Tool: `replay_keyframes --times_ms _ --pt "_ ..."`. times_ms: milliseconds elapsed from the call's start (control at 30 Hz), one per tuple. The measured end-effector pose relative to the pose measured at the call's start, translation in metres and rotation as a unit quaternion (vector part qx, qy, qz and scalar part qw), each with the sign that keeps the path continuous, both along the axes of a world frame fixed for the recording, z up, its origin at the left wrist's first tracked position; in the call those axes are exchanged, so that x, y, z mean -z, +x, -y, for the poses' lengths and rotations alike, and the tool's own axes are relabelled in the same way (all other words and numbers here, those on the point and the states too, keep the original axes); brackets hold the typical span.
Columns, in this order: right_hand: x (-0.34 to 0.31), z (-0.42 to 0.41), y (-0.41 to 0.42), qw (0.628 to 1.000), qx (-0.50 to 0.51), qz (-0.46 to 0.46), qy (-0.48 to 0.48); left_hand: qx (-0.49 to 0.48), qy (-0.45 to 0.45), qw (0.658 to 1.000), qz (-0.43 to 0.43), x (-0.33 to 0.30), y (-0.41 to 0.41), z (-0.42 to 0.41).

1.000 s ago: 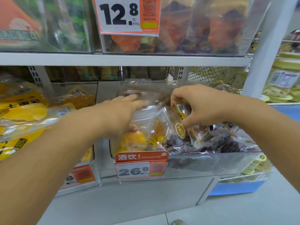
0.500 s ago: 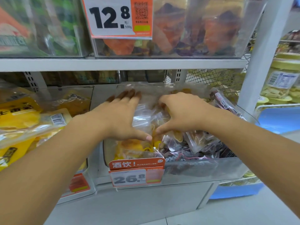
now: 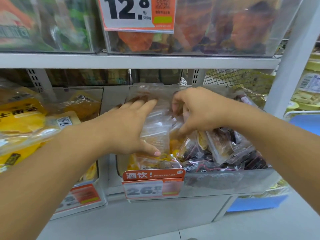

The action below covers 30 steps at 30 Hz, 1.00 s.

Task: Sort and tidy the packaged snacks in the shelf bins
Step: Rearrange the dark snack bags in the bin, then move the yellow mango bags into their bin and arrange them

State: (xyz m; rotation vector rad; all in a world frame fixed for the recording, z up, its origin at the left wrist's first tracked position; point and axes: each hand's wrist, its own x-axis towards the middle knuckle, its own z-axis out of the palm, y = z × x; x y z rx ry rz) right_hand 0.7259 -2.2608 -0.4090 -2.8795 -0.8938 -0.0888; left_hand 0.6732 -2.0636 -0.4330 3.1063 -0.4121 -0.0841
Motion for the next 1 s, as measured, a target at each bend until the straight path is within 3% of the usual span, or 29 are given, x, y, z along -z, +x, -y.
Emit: replay_keyframes --times_ms 133,233,367,433,500,567,667,800,900,1000 --pt "0.005 -0.007 -0.005 0.998 0.003 0.017 -0.064 0.051 -0.102 0.992 0.044 0.003 -0.009 -0.006" --pt "0.010 -0.001 -0.005 0.999 0.011 0.049 -0.006 0.083 -0.209 0.970 0.092 0.000 -0.018 -0.020" --pt "0.009 0.004 -0.014 0.995 0.004 0.099 0.022 0.155 -0.178 0.947 0.218 -0.008 -0.029 -0.033" --pt "0.003 0.000 -0.026 0.989 -0.031 0.145 0.012 0.177 -0.141 0.951 0.210 -0.010 -0.035 -0.033" --pt "-0.009 -0.004 -0.042 0.979 -0.086 0.171 0.074 0.178 -0.115 0.962 0.172 -0.011 -0.040 -0.032" --pt "-0.015 -0.004 -0.060 0.987 -0.118 0.073 0.084 0.154 -0.081 0.976 0.129 -0.011 -0.046 -0.030" --pt "0.005 -0.006 -0.064 0.990 -0.101 -0.095 -0.038 0.116 -0.037 0.987 0.107 -0.007 -0.050 -0.026" --pt "0.020 -0.008 -0.054 0.986 -0.099 -0.137 -0.012 0.122 -0.037 0.980 0.150 0.005 -0.048 -0.021" --pt "0.005 0.001 -0.059 0.989 -0.079 -0.115 0.057 0.120 -0.154 0.958 0.209 0.005 -0.045 -0.020" --pt "-0.021 0.031 -0.056 0.962 -0.022 -0.087 0.257 0.078 -0.357 0.884 0.293 -0.001 -0.040 -0.001"
